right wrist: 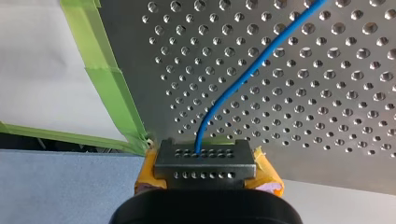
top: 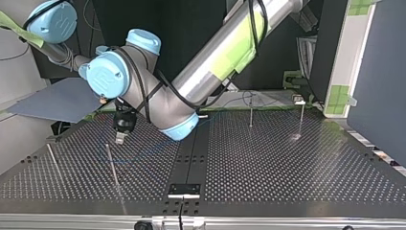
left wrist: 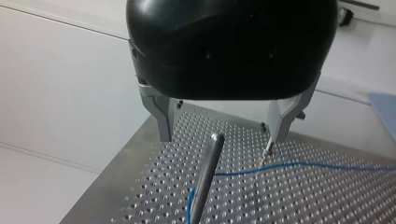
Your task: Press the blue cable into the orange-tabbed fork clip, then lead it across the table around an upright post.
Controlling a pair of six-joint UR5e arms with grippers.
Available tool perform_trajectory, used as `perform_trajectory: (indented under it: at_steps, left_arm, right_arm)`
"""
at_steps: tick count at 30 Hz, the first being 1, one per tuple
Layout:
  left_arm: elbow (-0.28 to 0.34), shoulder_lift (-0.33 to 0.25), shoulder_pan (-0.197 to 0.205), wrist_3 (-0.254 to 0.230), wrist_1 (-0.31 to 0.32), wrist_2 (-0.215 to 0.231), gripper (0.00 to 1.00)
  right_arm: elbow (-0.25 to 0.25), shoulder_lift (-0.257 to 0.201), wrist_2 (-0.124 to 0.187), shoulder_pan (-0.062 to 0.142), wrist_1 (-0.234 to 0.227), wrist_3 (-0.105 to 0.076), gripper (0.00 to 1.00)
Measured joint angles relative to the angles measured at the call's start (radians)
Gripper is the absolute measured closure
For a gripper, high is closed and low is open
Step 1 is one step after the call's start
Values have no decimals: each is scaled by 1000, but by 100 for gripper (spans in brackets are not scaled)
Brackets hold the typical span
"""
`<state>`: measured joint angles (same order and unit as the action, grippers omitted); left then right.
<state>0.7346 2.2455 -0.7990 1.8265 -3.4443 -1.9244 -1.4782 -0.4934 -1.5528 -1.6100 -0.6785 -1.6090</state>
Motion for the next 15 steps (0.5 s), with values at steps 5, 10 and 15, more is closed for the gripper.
perform_trajectory:
  at_steps: [5,10,15]
  left_arm:
    - [0,0,-1,-46,2,-50,0]
    - [0,0,-3,-57,2,-104,0]
    - [1,0,-3,-56,0,-132,0]
  right_arm:
    - [0,0,0,-1,1,0,100]
    - [0,0,0,-1,4,1,100]
    - [0,0,0,-2,5,1,100]
